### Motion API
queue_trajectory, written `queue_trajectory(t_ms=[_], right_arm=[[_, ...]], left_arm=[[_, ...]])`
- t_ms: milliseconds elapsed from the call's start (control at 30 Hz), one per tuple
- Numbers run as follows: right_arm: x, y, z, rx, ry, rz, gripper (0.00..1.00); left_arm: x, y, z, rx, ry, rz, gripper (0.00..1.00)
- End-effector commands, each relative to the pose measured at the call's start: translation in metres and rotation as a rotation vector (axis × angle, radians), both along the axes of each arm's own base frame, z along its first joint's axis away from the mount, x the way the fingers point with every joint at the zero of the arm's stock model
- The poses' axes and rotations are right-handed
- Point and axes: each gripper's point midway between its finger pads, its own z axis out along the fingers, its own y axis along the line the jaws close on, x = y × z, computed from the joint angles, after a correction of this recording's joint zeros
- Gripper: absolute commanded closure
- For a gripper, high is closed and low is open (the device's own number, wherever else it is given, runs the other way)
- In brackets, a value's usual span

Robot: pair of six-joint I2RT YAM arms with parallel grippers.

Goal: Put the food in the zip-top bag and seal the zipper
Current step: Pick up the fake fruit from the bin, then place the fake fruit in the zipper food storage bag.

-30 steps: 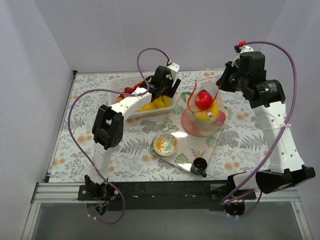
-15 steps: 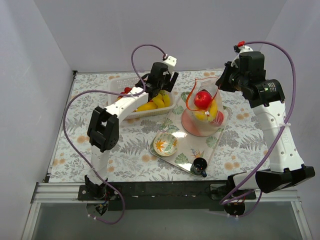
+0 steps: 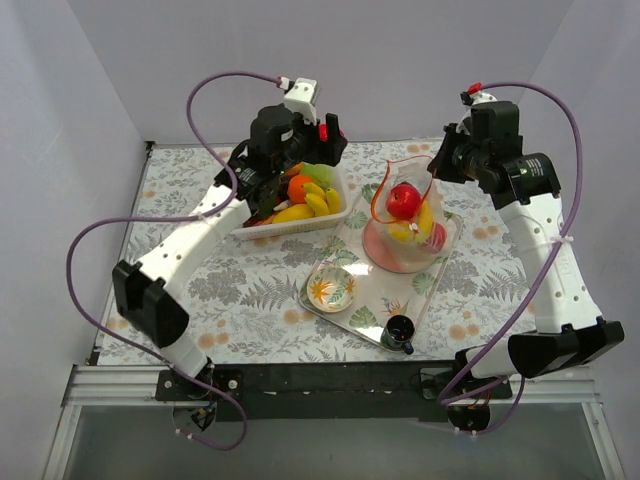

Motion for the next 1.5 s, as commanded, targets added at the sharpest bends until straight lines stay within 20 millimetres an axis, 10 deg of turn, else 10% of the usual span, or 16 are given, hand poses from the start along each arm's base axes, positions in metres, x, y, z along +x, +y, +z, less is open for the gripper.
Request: queue_trajectory(t_ms=[0,200,500,633,967,1233,1467], right_arm=[[0.018,0.004,0.015,0.033,-0.066,-0.011,0.99],[0.021,0.012,0.011,0.077,-0.050,-0.007,0.99],[0.010,0.028,0.009,0.161,-0.030,0.043,0.99],[0.008,0.029,0.012,0.175,-0.033,0.047,0.99],[0.007,0.030,0.022,0.191,-0.046,0.050,0.99],[0.009,0.022,0.025,0.150,-0.060,0.026,0.99],[0.011,0.023,0.031,0.153,-0.069,0.028,0.99]], left_arm=[[-0.077,-0.021,0.040,-0.231,0.079,-0.195,0.66],[-0.131,-0.064,0.035,-0.388,0.198,-0.351,0.64],[-0.094,-0.136,-0.023,-0.454,0.388,-0.224,0.62],[-0.086,-0.158,-0.035,-0.434,0.417,-0.195,0.47],[-0.079,-0.163,-0.039,-0.449,0.422,-0.147,0.02],[-0.089,-0.149,-0.023,-0.445,0.392,-0.159,0.03],[-0.106,-0.122,0.009,-0.465,0.341,-0.157,0.32]])
